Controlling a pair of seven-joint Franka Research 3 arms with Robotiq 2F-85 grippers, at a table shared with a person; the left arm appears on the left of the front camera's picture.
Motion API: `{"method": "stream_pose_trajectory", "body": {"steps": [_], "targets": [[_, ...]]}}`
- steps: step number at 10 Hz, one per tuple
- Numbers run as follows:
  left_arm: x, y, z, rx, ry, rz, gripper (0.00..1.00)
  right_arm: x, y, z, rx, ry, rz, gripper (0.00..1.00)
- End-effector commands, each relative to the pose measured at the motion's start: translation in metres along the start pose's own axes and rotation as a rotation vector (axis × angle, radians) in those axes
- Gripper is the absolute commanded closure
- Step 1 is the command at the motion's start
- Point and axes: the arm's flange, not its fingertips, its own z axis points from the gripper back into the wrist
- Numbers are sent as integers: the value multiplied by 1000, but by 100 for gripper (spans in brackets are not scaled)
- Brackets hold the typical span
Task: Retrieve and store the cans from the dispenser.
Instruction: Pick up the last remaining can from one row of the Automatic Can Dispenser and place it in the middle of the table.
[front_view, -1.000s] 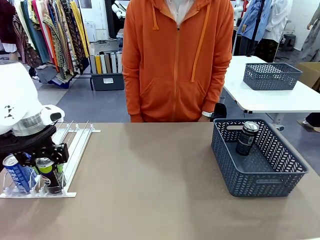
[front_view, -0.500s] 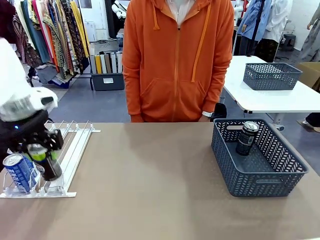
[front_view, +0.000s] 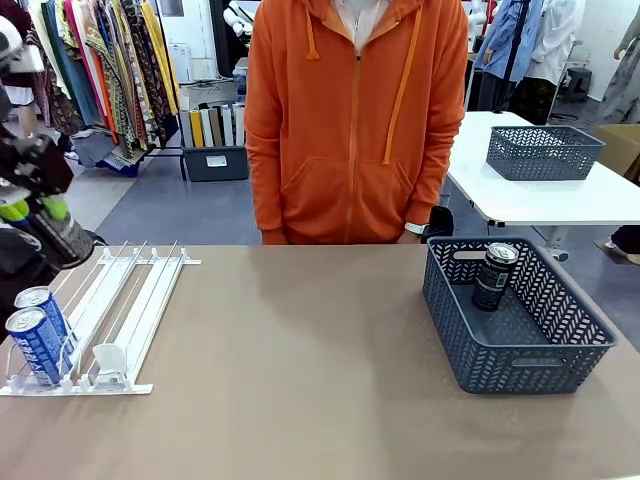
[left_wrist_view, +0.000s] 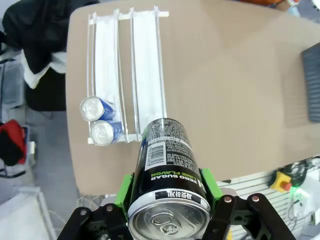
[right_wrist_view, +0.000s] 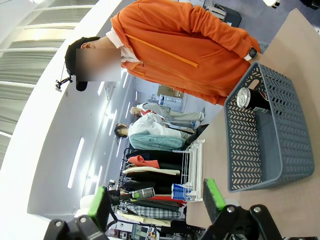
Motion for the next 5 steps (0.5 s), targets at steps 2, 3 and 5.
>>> {"method": "stream_pose_trajectory", "body": {"steps": [2, 3, 5], "targets": [[2, -4, -11, 32, 32, -13, 100, 3, 4, -2, 18, -11, 10, 0], [2, -4, -11, 32, 32, -13, 100, 3, 4, -2, 18, -11, 10, 0], [1, -3, -12, 16, 35, -8, 100, 3, 4, -2, 18, -11, 10, 0]]}}
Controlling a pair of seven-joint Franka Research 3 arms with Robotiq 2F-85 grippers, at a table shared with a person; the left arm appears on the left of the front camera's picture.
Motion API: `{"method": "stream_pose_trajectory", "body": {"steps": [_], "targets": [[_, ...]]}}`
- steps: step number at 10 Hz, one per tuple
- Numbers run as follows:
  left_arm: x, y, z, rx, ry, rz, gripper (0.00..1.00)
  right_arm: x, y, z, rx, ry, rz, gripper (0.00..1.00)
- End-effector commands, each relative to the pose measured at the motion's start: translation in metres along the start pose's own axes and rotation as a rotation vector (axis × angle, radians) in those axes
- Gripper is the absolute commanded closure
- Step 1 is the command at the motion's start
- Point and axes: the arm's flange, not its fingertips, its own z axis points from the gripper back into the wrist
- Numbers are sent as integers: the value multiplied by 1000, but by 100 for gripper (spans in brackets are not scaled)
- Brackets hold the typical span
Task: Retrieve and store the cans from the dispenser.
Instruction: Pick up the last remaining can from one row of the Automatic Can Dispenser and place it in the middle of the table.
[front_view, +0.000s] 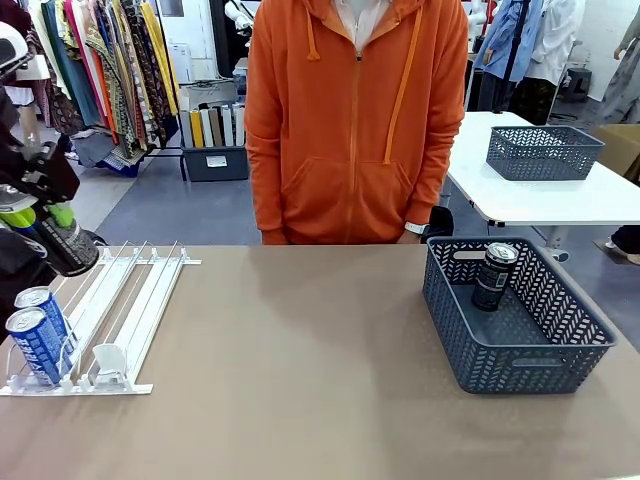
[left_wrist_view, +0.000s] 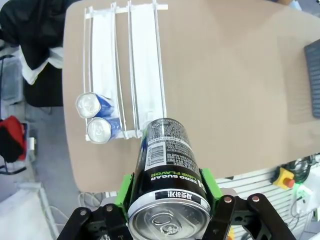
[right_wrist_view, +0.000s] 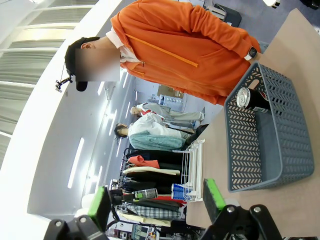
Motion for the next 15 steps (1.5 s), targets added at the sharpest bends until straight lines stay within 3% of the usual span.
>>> {"method": "stream_pose_trajectory", "body": {"steps": [1, 3, 6, 8, 11, 15], "targets": [[5, -15, -6, -27, -2, -58, 100, 3, 4, -2, 18, -11, 10, 0], [29, -80, -26, -170, -14, -171, 100, 3, 4, -2, 18, -11, 10, 0], [53, -226, -100, -176, 133, -390, 100, 3, 4, -2, 18, -11, 10, 0], [55, -302, -151, -137, 160, -444, 100, 3, 4, -2, 18, -11, 10, 0], [68, -342, -224, -86, 208, -467, 100, 3, 4, -2, 18, -11, 10, 0], [95, -336, -290, 37, 283, -353, 100, 3, 4, -2, 18, -11, 10, 0]]}}
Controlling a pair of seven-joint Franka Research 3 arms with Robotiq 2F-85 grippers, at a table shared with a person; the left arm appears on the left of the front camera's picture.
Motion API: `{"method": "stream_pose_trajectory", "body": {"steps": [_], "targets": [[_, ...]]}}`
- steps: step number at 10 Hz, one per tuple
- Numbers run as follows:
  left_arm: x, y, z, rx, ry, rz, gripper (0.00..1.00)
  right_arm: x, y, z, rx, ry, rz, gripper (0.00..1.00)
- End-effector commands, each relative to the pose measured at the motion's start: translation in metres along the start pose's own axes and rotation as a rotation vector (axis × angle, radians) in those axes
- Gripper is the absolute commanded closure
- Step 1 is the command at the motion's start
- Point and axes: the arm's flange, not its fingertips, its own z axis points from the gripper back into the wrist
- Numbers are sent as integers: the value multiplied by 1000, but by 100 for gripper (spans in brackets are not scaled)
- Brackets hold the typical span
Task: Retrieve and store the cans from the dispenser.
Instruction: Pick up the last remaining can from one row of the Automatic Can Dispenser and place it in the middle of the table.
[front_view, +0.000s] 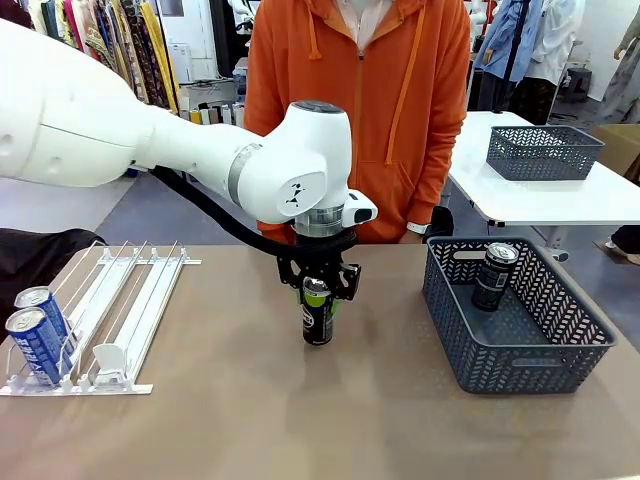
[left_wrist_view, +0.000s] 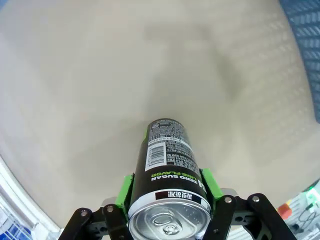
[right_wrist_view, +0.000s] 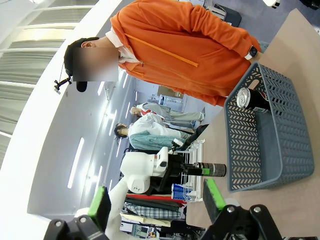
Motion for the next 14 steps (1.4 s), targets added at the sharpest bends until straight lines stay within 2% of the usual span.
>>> {"method": "stream_pose_trajectory", "body": {"steps": [1, 5, 6, 7, 9, 10, 13, 14], "targets": [[13, -2, 5, -4, 10, 65, 100, 3, 4, -2, 18, -10, 10, 0], [16, 9, -3, -32, 8, 100, 98, 3, 4, -2, 18, -10, 10, 0], [12, 11, -2, -37, 11, 104, 42, 3, 4, -2, 18, -10, 10, 0], [13, 12, 2, -35, -2, 103, 0, 3, 4, -2, 18, -10, 10, 0], [4, 14, 18, -29, -29, 133, 0, 3, 4, -2, 18, -10, 10, 0], [-10, 19, 41, -53, -60, 166, 0, 3, 4, -2, 18, -10, 10, 0], [-85, 56, 139, -121, -212, 226, 0, 3, 4, -2, 18, -10, 10, 0], [-114, 84, 173, -209, -225, 211, 0, 3, 4, -2, 18, -10, 10, 0]]}}
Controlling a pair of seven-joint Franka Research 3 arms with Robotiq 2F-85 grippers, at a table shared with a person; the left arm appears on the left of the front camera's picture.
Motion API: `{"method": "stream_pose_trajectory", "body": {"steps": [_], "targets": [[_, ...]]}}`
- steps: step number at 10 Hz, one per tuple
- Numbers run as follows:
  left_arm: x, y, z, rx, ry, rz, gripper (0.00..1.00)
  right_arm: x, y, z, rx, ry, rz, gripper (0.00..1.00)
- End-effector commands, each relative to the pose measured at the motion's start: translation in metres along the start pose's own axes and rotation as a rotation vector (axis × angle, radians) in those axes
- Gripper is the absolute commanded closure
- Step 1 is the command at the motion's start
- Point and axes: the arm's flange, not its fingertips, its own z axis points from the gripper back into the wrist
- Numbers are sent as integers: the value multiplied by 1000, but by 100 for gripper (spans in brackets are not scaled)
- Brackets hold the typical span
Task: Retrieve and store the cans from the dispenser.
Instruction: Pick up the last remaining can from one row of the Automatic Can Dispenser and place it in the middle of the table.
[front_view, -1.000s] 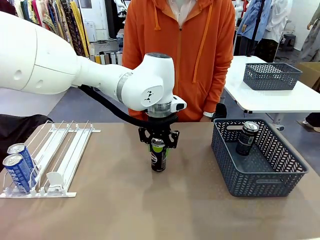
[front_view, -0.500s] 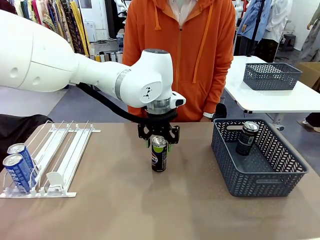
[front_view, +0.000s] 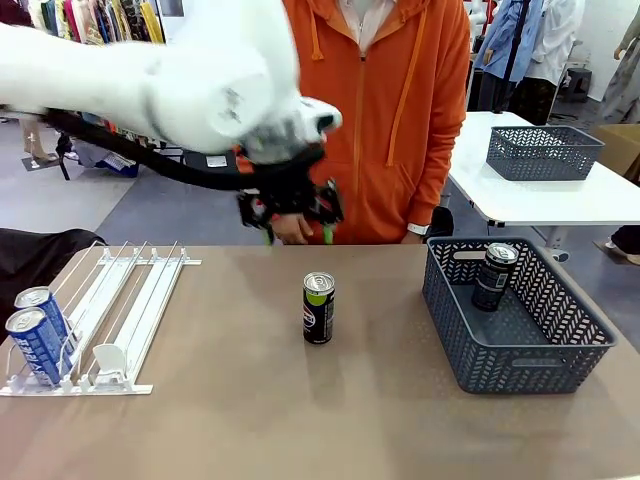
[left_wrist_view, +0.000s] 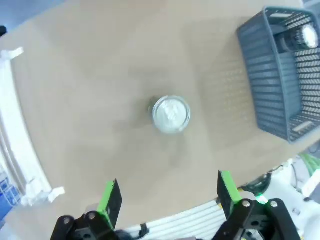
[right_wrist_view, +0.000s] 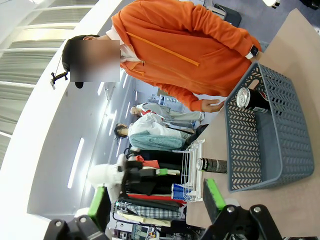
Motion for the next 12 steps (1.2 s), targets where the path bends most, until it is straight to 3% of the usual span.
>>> {"method": "stream_pose_trajectory", "body": {"steps": [1, 3, 4, 6, 7, 8, 9, 10, 11, 12], "targets": [[-41, 83, 61, -141, 11, -5, 0, 3, 4, -2, 19, -11, 10, 0], [-67, 195, 122, -361, -74, 115, 0, 3, 4, -2, 19, -11, 10, 0], [-88, 260, 138, -418, -143, 265, 0, 3, 4, -2, 19, -11, 10, 0], [-124, 364, 129, -704, -193, 399, 0, 3, 4, -2, 19, -11, 10, 0], [-142, 400, 111, -945, -254, 347, 0, 3, 4, -2, 19, -11, 10, 0], [-156, 428, 80, -1129, -325, 403, 0, 3, 4, -2, 19, -11, 10, 0], [-167, 441, 56, -1143, -332, 541, 0, 3, 4, -2, 19, -11, 10, 0], [-173, 444, 39, -1166, -332, 582, 0, 3, 4, -2, 19, -11, 10, 0], [-177, 447, 84, -1029, -348, 499, 0, 3, 4, -2, 19, -11, 10, 0], [-177, 447, 84, -1029, -348, 499, 0, 3, 4, -2, 19, -11, 10, 0]]}}
